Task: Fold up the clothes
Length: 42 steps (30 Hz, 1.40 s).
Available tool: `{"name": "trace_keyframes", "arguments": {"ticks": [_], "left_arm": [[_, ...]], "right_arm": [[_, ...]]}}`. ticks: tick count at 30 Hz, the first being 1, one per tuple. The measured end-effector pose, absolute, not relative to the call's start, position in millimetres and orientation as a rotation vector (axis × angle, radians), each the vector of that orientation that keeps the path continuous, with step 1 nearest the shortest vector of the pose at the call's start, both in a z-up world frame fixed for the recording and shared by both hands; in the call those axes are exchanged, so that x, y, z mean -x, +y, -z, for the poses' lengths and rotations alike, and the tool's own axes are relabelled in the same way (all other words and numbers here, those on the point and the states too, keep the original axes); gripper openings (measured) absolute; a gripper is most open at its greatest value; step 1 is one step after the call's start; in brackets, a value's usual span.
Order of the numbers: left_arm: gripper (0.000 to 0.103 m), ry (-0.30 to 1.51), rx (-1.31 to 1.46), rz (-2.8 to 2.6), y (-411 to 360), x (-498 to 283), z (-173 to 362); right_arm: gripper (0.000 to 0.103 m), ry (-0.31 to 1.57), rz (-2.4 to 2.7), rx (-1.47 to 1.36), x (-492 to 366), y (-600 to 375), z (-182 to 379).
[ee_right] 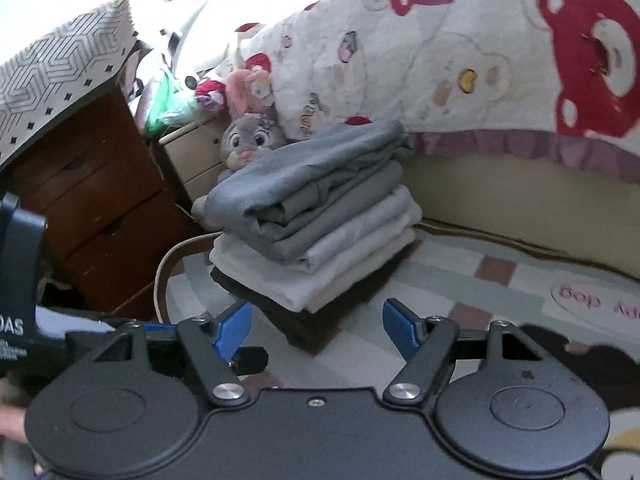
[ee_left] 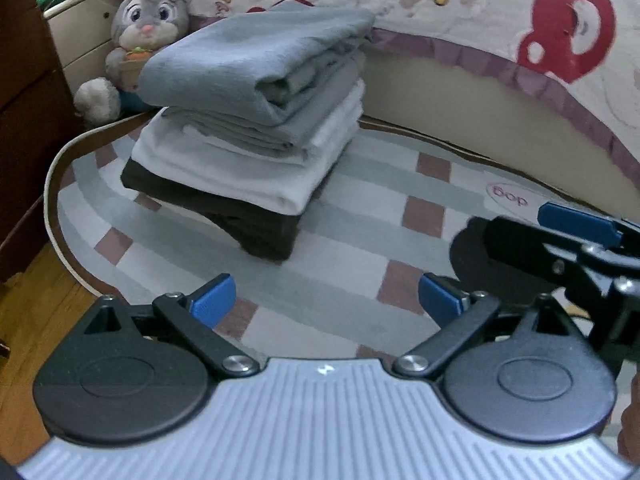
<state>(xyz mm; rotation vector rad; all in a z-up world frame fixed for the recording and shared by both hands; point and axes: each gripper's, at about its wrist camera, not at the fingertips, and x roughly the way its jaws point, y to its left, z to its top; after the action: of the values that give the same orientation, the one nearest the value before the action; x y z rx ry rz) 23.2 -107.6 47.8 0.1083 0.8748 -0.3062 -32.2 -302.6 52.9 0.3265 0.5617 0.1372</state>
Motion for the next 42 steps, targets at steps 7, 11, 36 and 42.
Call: {"name": "trace_keyframes", "arguments": {"ticks": [7,11,36,42], "left_arm": [[0.101,0.876,-0.129,0.294,-104.7,-7.5,-51.3],[0.101,0.890,-0.157,0.302,-104.8,-2.1,-52.8],[0.101,0.883,-0.211,0.276,-126.9,7.9,-52.7],[0.101,0.864,-0.224,0.272,-128.6,10.3,-55.1]], "right_arm": [[0.077,0.582,-0.073,-0.276,66.9,-288.8,-56.0],[0.078,0.603,-0.069,-0.282,73.8,-286.3,-56.7],[0.078,0.620,-0.040,-0.302,87.9,-302.0,-50.2],[0.078,0.626,-0.049,-0.323,89.4,-304.9,-49.3]]}}
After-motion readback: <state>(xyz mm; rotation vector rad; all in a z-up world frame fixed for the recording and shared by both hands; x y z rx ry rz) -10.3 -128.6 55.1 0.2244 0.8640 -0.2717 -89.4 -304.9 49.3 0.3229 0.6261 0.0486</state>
